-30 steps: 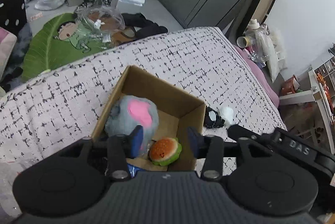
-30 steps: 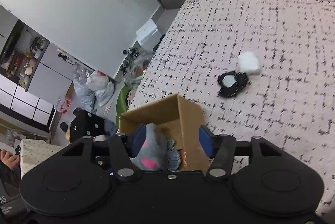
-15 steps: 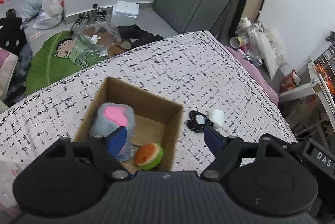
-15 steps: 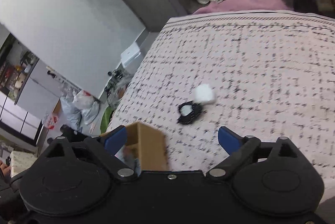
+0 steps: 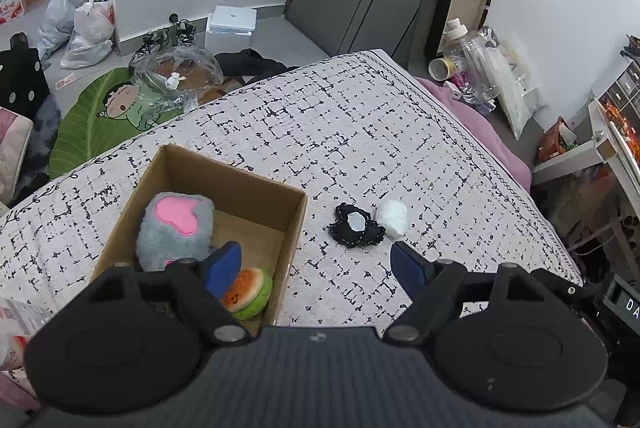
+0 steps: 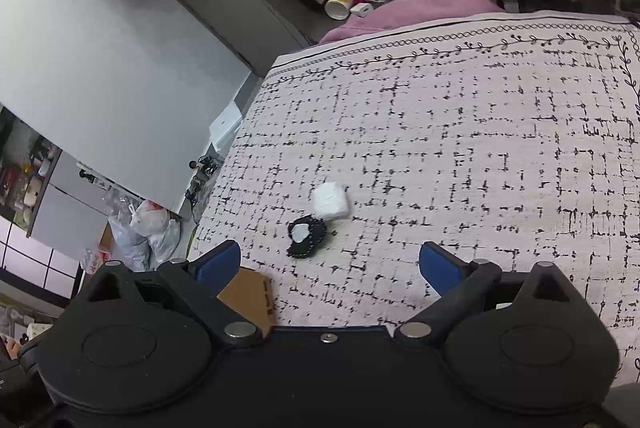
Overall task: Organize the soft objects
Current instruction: 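Grasp the black-white plush with the left gripper while the right grasps the white pompom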
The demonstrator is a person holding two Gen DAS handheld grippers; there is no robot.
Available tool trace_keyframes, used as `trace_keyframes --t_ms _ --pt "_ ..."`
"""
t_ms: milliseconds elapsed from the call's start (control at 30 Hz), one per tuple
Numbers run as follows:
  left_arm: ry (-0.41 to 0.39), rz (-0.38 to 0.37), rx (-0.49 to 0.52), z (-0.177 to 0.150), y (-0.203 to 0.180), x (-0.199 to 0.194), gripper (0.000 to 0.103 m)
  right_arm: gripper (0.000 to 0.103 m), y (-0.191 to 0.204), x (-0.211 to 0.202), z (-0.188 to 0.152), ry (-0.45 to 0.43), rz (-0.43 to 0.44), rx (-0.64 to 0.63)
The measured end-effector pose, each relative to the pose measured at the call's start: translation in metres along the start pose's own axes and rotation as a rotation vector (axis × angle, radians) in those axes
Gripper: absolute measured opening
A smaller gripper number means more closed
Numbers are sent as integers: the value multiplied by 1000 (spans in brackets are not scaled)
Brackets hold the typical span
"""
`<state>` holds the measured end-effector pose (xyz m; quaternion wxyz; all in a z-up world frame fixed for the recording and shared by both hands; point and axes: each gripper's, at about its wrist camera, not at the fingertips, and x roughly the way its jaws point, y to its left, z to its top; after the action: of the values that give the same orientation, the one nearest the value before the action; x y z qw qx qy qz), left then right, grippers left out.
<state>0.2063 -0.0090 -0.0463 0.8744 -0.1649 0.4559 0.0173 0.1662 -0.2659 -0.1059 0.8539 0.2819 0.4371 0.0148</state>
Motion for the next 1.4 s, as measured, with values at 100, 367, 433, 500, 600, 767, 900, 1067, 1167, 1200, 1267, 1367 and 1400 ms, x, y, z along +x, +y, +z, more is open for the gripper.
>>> trace_keyframes --t_ms 100,367,433,500,600,767,900,1067,1167,1200,1267,1367,1400 --pt "-2 1 -2 0 -7 4 80 96 -10 4 3 -5 16 18" --pt "23 4 38 0 -33 24 80 96 -28 25 12 18 58 52" --pt "28 7 47 1 -38 31 80 96 -29 34 14 34 64 44" --pt "38 10 49 2 -42 38 80 96 -29 40 16 40 63 35" --pt "52 16 55 3 -47 51 80 96 -32 52 19 52 73 42" --pt "66 20 75 7 -58 73 76 96 -38 71 26 61 88 64" --pt "74 19 110 9 -69 90 68 93 -46 86 32 74 105 95" --pt "110 28 120 12 -76 116 57 84 -51 108 39 108 128 111" --pt "131 38 128 12 -78 130 51 80 -51 122 41 129 140 115" --pt "139 42 132 13 -79 135 51 79 -51 126 42 137 144 114" --pt "150 47 136 13 -79 143 50 76 -50 135 43 154 148 114" --pt "174 60 142 12 -81 157 48 74 -49 145 44 172 155 111" --pt "183 63 145 11 -81 162 48 74 -49 149 45 177 157 114"
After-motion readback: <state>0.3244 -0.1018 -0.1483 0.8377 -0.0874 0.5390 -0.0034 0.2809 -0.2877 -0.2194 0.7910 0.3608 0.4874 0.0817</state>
